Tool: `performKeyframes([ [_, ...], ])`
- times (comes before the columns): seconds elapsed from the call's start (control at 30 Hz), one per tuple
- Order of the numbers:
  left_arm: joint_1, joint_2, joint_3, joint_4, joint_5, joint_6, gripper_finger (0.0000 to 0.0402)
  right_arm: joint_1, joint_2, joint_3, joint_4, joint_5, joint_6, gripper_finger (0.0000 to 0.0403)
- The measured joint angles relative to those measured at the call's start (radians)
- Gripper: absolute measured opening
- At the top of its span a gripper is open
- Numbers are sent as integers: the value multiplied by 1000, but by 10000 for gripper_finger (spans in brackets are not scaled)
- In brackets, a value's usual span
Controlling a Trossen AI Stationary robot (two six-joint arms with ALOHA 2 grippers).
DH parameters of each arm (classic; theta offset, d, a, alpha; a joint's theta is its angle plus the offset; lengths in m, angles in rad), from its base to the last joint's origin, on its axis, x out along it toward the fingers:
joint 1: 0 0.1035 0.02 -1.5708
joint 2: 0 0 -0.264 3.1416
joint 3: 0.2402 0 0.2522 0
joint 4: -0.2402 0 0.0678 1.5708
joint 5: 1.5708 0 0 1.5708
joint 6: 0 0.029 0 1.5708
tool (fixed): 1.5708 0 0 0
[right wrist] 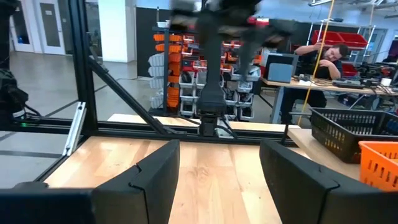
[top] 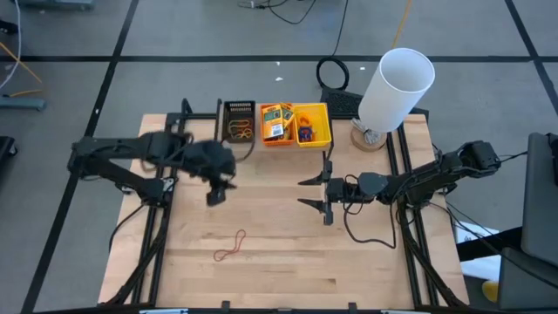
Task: Pick & Place Office Desk Supplies
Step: Put the red rubberband into the black bin on the shelf
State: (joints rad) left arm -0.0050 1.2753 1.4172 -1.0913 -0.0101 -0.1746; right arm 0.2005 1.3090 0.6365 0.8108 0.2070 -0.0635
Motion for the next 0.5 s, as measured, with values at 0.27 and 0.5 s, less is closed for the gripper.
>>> performKeyframes([
  [0.27,-238,-204,-383,197,4,-371,170,0,0,0,0,1,0,212],
  [0.5,-405,-207,-647,524,-1,-540,170,-21,0,-1,6,2,-1,212],
])
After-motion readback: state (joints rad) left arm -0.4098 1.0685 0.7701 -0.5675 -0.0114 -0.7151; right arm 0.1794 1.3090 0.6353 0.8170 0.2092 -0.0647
